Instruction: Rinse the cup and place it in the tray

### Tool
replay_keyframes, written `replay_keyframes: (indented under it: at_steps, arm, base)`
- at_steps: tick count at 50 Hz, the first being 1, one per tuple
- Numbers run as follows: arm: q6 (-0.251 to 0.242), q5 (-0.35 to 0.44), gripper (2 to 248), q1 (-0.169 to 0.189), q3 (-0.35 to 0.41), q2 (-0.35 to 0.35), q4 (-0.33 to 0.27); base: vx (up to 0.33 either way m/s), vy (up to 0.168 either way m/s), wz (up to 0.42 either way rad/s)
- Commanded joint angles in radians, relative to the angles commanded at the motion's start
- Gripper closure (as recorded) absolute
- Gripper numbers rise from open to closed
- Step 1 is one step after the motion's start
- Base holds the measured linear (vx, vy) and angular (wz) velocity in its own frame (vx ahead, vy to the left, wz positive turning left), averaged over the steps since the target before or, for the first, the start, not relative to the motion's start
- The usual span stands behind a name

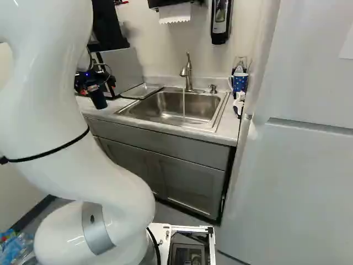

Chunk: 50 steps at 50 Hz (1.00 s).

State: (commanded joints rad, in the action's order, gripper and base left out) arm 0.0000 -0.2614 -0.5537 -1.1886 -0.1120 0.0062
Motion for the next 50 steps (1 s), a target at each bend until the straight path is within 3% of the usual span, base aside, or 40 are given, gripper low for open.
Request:
replay_keyframes:
  at_steps: [50]
  arm:
    - [0.000,0.285,3,-0.040,0.092,-0.021,0.000]
  base:
    - [0.000,0.000,0.000]
